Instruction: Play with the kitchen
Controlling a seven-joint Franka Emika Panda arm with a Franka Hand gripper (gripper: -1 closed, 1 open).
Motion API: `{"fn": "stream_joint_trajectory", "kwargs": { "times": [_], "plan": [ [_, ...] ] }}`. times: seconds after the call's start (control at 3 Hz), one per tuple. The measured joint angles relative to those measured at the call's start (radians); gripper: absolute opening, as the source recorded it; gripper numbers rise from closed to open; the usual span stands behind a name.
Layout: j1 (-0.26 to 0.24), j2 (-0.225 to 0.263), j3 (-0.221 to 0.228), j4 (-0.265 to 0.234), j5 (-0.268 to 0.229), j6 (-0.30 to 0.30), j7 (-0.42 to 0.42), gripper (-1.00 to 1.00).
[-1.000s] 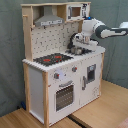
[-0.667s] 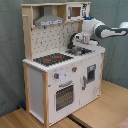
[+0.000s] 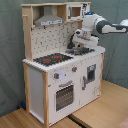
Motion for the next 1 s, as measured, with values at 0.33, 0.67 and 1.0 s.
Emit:
{"fn": "stream_joint_trajectory", "kwargs": {
  "times": [0.33, 0.67, 1.0],
  "plan": [
    [0.023, -0.006, 0.074, 0.000, -0.001, -0.055, 0.031, 1.00],
    [0.085, -0.058, 0.116, 0.005, -0.015, -0.067, 0.067, 1.00],
    [0.144, -0.130, 0.143, 0.017, -0.036, -0.066, 0.082, 1.00]
  ]
}}
